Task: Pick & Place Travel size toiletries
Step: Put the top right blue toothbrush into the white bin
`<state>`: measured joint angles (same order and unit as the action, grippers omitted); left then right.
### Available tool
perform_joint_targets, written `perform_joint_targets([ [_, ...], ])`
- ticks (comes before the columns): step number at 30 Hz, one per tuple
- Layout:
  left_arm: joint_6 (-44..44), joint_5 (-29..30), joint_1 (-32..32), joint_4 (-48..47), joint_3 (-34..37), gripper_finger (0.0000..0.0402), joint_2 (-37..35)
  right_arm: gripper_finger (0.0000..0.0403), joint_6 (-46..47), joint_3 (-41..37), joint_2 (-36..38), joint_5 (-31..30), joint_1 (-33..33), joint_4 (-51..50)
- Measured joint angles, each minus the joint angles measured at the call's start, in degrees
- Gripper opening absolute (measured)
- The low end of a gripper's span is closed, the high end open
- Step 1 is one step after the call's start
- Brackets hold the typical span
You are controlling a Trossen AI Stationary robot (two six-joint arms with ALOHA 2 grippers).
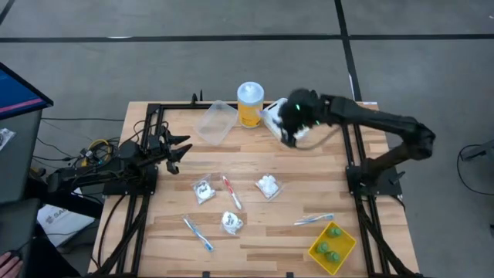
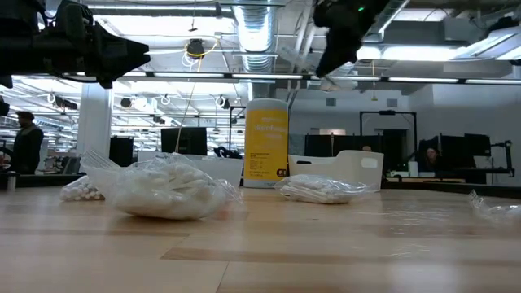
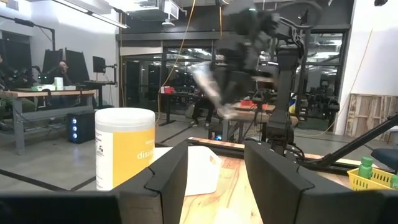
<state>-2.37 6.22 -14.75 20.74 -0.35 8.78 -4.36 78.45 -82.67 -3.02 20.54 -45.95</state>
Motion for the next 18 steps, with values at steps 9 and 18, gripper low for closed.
perform_joint_targets([
  [9,0.0,0.0,0.0,0.2,0.0,0.0154,0.1,0.0029,-1.6,5.7,-10.4,3.1,10.8,-7.3],
  [18,0.0,0.1,0.0,0.3,0.0,0.0154,0.1,0.0035,-2.3,0.2,-10.5,4.2,19.6,-4.4],
])
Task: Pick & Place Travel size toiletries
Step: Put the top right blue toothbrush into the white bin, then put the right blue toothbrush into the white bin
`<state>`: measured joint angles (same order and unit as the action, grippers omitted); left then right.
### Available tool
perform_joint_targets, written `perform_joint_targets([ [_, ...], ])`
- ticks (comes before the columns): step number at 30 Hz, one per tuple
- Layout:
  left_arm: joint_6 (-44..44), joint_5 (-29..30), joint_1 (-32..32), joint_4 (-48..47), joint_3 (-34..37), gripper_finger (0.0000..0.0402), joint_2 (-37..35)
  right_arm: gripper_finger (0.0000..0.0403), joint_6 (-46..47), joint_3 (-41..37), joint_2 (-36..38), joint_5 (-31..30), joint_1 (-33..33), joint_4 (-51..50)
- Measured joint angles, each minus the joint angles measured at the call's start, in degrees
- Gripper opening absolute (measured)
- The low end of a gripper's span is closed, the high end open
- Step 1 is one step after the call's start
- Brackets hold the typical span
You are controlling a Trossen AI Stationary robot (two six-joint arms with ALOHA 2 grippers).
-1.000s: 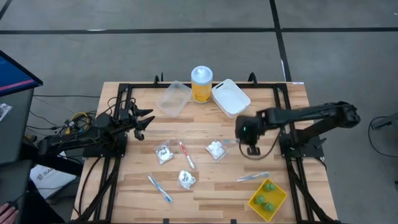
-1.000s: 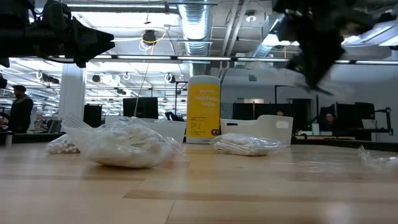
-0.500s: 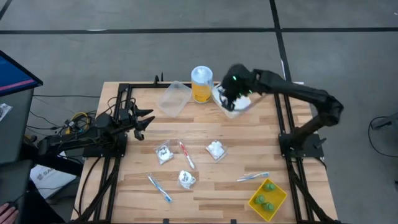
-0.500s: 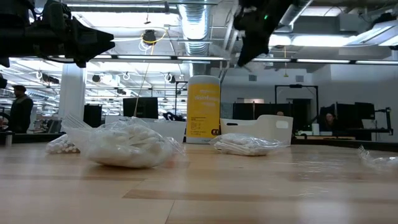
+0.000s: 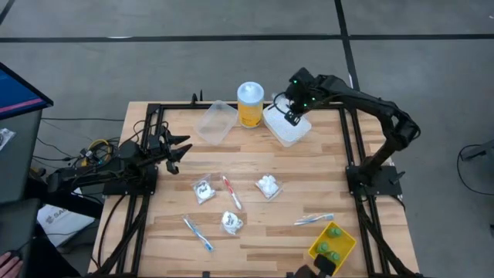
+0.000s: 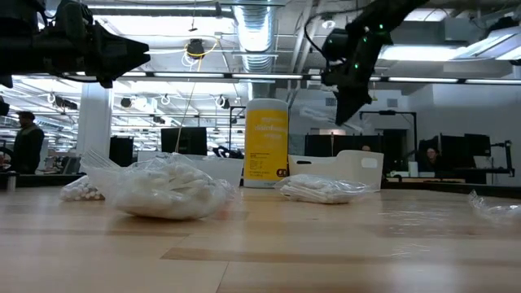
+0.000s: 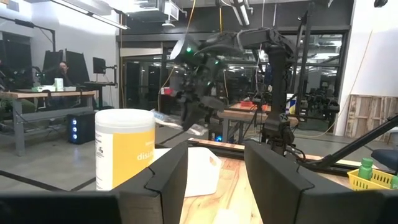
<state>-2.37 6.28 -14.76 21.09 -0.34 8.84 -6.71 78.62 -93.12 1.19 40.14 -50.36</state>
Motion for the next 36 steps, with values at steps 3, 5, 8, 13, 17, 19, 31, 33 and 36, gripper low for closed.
perform_joint_targets([
  [3,0.0,0.0,0.0,0.0,0.0,0.0154,0.0,0.0032,2.6,-2.5,0.0,0.1,1.6,3.8],
  [5,0.0,0.2,0.0,0.0,0.0,0.0154,0.0,0.0029,2.7,-3.9,0.0,0.2,1.6,5.6],
  [8,0.0,0.2,0.0,0.0,0.0,0.0154,0.0,0.0028,2.8,-6.0,-0.6,0.3,1.1,8.1],
  [13,0.0,0.2,0.0,0.0,0.0,0.0154,0.0,0.0039,5.2,-6.2,-4.4,0.4,0.6,8.9],
  [17,0.0,0.2,0.0,0.0,0.0,0.0154,0.0,0.0043,7.2,-6.2,-6.7,0.3,0.2,7.7],
  [19,0.0,0.2,0.0,0.0,0.0,0.0154,0.0,0.0043,7.7,-6.2,-7.4,0.3,-0.1,6.9],
  [31,0.0,-0.1,0.0,0.0,0.0,0.0154,0.0,0.0137,7.7,-5.9,-7.5,0.3,-0.9,5.6],
  [33,0.0,-0.1,0.0,0.0,0.0,0.0154,0.0,0.0163,5.8,-3.8,-7.2,0.3,-0.9,3.7],
  [36,0.0,-0.1,0.0,0.0,0.0,0.0154,0.0,0.0192,3.0,3.1,-5.1,0.5,-1.1,-2.6],
])
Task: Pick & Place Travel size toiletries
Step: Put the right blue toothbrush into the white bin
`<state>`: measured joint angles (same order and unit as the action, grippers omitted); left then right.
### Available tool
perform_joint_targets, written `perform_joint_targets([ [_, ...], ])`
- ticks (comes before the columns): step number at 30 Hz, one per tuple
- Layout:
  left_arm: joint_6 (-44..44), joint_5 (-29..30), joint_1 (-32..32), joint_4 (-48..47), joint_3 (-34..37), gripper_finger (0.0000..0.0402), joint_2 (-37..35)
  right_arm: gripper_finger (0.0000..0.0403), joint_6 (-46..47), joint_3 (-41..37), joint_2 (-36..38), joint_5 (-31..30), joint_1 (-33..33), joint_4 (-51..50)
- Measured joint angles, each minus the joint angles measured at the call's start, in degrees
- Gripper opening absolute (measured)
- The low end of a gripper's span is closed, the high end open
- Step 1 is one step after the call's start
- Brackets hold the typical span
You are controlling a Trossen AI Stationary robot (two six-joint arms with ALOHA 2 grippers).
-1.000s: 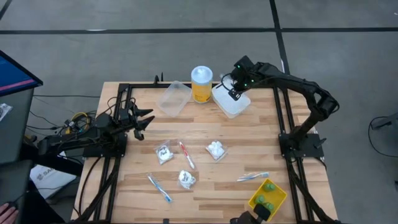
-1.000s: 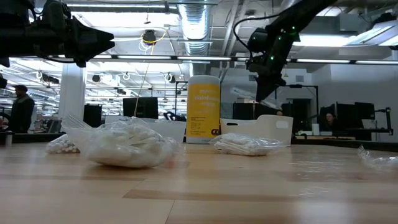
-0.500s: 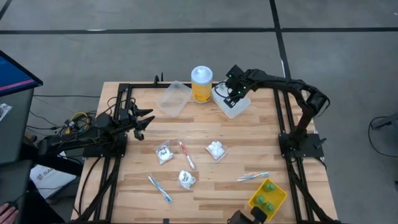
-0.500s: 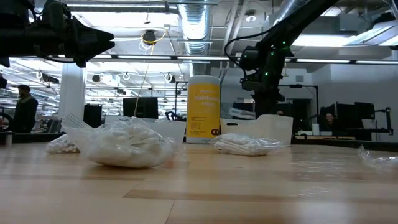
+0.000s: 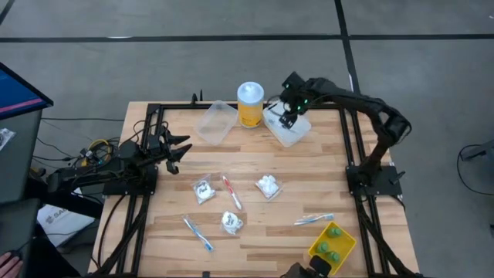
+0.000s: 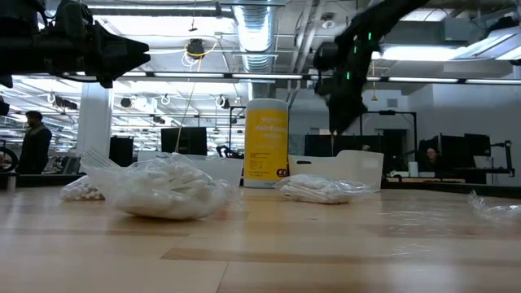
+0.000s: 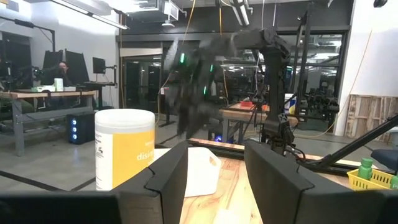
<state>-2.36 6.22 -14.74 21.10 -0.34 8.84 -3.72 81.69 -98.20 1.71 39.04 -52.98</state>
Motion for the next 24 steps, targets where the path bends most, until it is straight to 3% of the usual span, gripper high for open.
perform_joint_targets([
  [5,0.0,0.0,0.0,0.0,0.0,0.0154,0.0,0.0207,-2.3,11.2,5.6,2.8,-3.7,-14.4],
  [9,0.0,0.0,0.0,0.0,0.0,0.0154,0.0,0.0202,-0.4,12.0,11.0,3.0,-11.3,-21.7],
  [15,0.0,0.2,0.0,0.0,0.0,0.0154,0.0,0.0201,10.1,3.1,16.0,2.9,-29.0,-23.8],
  [24,0.0,0.2,0.0,0.0,0.0,0.0154,0.0,0.0214,23.0,-10.2,13.5,2.8,-53.0,-10.1],
])
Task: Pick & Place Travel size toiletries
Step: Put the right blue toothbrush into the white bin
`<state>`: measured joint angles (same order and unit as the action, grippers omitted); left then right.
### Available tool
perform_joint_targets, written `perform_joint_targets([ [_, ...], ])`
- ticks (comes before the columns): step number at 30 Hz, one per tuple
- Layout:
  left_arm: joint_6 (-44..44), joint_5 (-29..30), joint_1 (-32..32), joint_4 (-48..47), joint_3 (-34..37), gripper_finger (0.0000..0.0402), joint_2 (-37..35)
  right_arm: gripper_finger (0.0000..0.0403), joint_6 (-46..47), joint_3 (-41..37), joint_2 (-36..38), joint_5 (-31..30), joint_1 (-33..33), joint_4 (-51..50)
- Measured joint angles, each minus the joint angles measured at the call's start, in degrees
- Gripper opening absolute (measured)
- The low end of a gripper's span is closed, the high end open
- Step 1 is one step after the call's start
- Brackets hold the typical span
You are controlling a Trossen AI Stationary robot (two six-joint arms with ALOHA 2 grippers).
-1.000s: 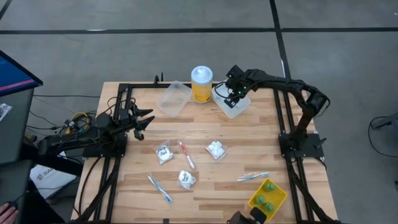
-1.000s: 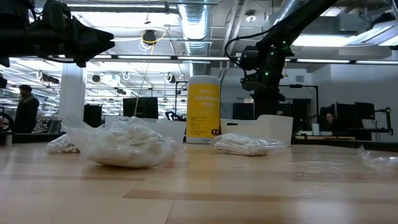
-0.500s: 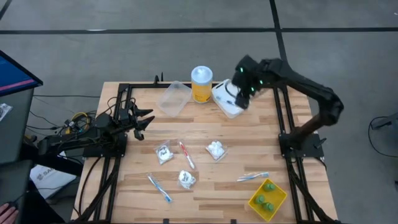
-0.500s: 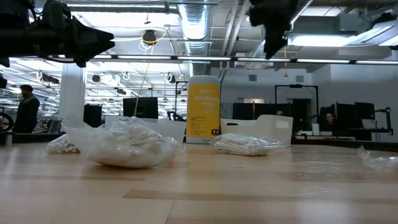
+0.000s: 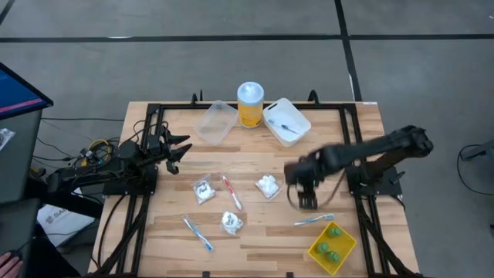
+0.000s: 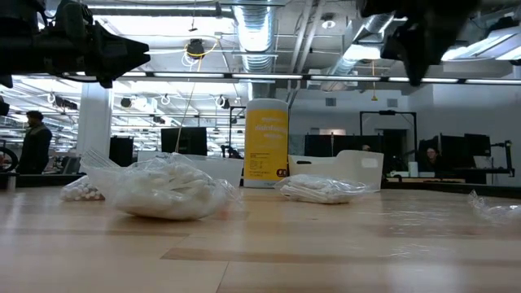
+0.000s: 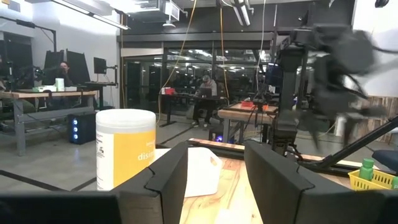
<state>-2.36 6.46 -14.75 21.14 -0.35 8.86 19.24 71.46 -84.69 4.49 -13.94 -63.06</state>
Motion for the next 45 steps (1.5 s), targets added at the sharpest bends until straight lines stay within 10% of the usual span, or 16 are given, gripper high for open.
perform_joint_targets([
  [17,0.0,-0.2,0.0,0.7,0.0,0.0154,0.8,0.0183,5.6,-6.0,-14.7,0.0,-17.1,16.5],
  [31,0.0,-0.2,0.0,0.8,0.0,0.0154,2.0,0.0173,6.2,-14.1,-19.3,0.3,-16.2,23.4],
  [40,0.0,0.0,0.0,1.0,0.0,0.0154,2.3,0.0023,0.5,-14.4,-18.0,0.0,-12.5,22.8],
  [45,0.0,0.0,0.0,1.1,0.0,0.0154,2.4,0.0037,-2.2,-14.7,-15.6,-2.0,-8.6,23.1],
])
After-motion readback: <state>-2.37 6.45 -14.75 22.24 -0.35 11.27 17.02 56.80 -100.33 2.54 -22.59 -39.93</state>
